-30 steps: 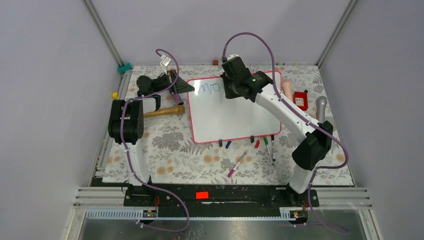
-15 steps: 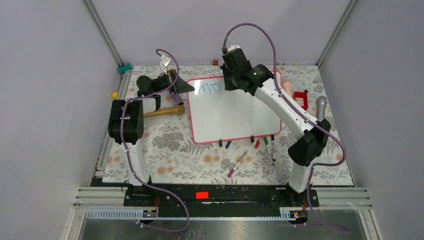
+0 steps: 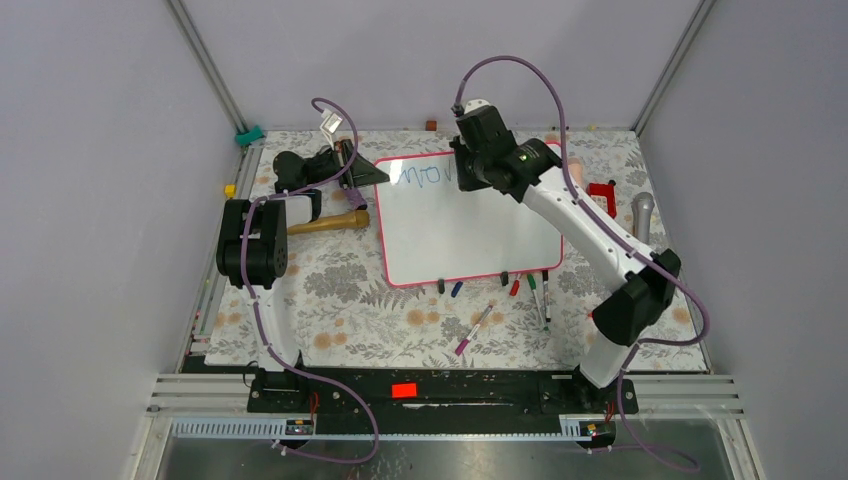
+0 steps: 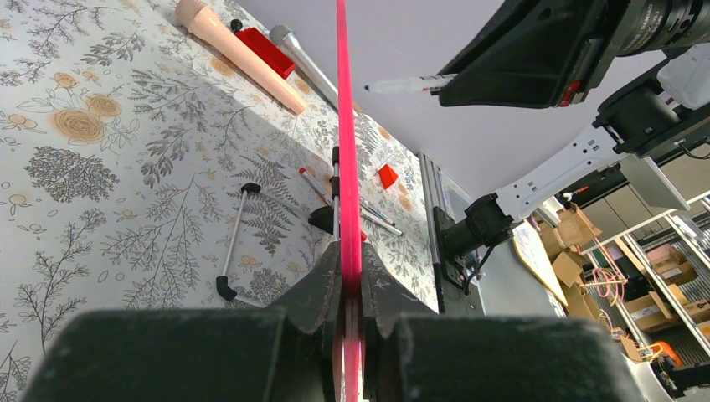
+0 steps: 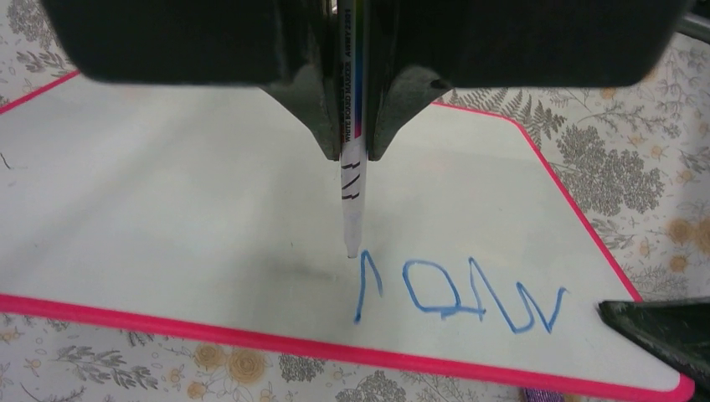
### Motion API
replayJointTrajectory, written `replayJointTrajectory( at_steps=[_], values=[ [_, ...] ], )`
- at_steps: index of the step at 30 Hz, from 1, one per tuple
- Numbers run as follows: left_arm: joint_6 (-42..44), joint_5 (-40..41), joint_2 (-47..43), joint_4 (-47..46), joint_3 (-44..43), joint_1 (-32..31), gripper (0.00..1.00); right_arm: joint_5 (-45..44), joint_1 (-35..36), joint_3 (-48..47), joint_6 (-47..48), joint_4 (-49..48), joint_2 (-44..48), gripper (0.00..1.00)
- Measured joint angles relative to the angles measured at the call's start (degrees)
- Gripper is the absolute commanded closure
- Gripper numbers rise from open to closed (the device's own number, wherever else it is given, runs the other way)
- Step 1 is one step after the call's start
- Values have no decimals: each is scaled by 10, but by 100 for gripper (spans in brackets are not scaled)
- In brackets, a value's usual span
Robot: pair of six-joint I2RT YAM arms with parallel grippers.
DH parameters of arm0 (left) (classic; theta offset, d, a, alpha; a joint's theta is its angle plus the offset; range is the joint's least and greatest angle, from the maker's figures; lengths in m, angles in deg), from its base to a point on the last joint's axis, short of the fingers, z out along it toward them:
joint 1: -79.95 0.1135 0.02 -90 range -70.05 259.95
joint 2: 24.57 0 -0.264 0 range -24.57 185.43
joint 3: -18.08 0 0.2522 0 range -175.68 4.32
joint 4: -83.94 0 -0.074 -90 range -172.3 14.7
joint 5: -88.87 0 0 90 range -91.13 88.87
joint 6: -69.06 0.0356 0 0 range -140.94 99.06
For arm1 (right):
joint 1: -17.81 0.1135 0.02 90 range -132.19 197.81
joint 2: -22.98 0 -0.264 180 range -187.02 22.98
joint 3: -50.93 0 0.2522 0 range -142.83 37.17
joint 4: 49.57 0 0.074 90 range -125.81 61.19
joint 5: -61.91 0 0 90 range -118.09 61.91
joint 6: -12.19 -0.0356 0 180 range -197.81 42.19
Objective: Write a sentence on the whiteboard
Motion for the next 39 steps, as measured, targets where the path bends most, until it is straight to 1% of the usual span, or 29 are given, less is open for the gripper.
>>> replayJointTrajectory(
  at_steps=[3,7,22,30,39],
  values=[
    [0,0,0,-1,0,0,100,5,-1,39,0,-7,35,100],
    [-1,0,0,-2,0,0,100,5,-6,42,0,-12,45,100],
    [-2,-4,0,-2,-3,-1,100,4,-12,2,-2,-9,2,100],
    [-2,-4,0,-2,-3,-1,100,2,-12,0,-3,-2,-2,100],
    [-4,-3,0,2,-3,-1,100,-24,-13,-7,-16,14,-15,100]
  ],
)
